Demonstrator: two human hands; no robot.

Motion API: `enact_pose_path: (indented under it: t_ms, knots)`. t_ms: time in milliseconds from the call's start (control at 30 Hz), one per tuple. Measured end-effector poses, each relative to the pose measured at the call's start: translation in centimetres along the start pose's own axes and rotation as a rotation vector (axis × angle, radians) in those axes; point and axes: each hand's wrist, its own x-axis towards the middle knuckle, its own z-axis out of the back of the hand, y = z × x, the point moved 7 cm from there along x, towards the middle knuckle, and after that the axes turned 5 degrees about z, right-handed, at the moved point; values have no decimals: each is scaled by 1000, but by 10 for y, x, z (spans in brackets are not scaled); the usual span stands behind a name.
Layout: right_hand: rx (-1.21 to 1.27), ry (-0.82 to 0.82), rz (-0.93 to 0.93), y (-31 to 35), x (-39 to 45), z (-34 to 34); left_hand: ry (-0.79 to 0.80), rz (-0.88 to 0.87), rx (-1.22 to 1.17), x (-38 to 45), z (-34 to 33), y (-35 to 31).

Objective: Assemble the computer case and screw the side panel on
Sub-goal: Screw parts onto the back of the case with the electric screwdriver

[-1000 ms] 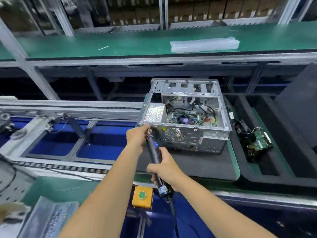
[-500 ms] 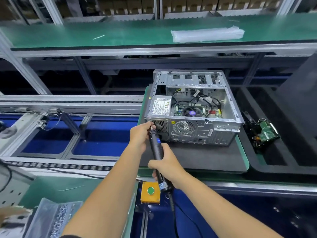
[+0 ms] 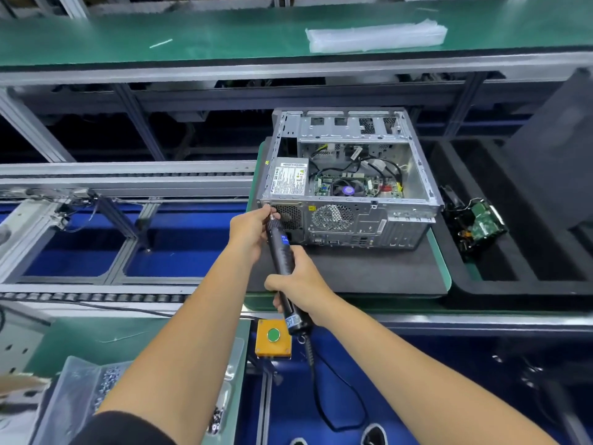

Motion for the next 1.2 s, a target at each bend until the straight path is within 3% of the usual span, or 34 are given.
enact_pose_path:
  t_ms: [1200]
  knots:
    - [-46, -165, 28, 3, 4, -25, 58, 65, 17, -5, -2, -2]
